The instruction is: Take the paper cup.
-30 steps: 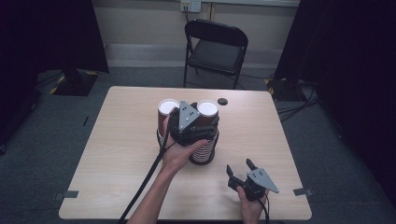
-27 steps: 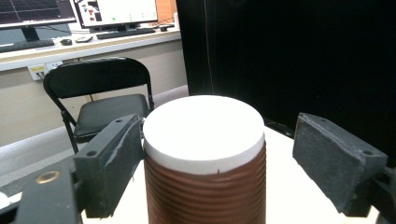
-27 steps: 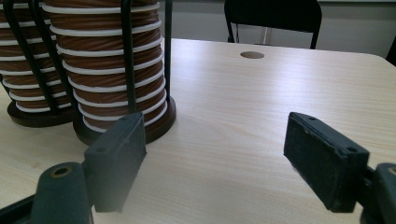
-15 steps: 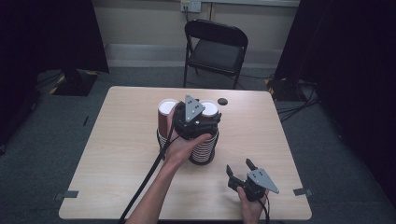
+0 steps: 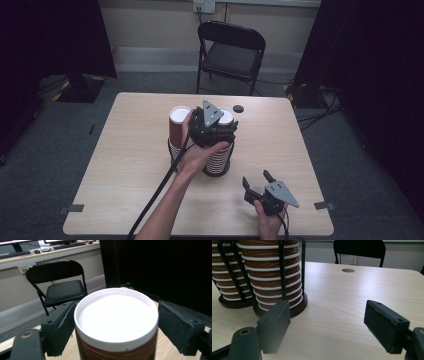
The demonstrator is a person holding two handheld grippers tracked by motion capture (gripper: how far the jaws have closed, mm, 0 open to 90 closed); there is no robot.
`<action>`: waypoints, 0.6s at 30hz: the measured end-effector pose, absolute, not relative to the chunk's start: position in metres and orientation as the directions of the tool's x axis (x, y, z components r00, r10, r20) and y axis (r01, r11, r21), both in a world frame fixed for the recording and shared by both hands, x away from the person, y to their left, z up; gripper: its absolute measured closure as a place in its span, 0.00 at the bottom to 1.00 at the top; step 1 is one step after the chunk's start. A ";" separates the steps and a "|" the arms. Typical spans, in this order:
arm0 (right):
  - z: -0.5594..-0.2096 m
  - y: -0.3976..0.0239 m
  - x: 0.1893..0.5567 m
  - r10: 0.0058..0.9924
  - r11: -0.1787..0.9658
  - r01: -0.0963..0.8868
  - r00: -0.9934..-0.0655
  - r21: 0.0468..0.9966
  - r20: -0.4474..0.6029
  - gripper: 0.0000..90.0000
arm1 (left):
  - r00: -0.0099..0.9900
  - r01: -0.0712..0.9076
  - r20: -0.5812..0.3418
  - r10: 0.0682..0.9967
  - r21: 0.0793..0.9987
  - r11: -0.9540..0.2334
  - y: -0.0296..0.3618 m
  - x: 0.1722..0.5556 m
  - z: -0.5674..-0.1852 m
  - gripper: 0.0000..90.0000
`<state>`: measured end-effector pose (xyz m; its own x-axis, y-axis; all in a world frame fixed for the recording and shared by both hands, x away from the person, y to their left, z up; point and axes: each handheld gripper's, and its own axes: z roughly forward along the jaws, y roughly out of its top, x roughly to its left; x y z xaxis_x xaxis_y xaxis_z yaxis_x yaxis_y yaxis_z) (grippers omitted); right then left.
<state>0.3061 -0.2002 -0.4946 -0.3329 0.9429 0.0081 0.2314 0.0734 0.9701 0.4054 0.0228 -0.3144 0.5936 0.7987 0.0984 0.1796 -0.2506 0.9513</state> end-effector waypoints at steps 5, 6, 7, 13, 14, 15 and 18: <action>-0.495 -0.200 0.306 0.943 0.074 0.233 -0.332 0.970 0.007 0.23 | 0.583 0.190 0.105 0.806 0.946 -0.261 0.023 0.409 -0.318 0.19; -0.495 -0.200 0.306 0.943 0.074 0.232 -0.332 0.970 0.007 0.23 | 0.586 0.196 0.103 0.804 0.944 -0.264 0.023 0.410 -0.319 0.19; -0.495 -0.200 0.306 0.943 0.075 0.233 -0.332 0.970 0.007 0.23 | 0.588 0.198 0.103 0.802 0.943 -0.267 0.023 0.411 -0.319 0.20; -0.495 -0.200 0.306 0.943 0.074 0.232 -0.332 0.970 0.008 0.23 | 0.608 0.208 0.073 0.790 0.946 -0.248 0.025 0.413 -0.320 0.25; -0.495 -0.200 0.306 0.943 0.074 0.232 -0.333 0.970 0.007 0.23 | 0.609 0.211 0.068 0.790 0.946 -0.244 0.026 0.413 -0.319 0.25; -0.495 -0.200 0.306 0.943 0.074 0.234 -0.332 0.969 0.008 0.23 | 0.609 0.211 0.068 0.790 0.946 -0.244 0.026 0.413 -0.319 0.25; -0.495 -0.200 0.306 0.943 0.074 0.233 -0.332 0.970 0.007 0.23 | 0.612 0.203 0.058 0.789 0.952 -0.227 0.027 0.413 -0.319 0.25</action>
<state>0.3063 -0.2001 -0.4945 -0.3319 0.9433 0.0073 0.2325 0.0743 0.9697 0.4131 0.0268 -0.3191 0.6120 0.7888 0.0579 0.2030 -0.2274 0.9524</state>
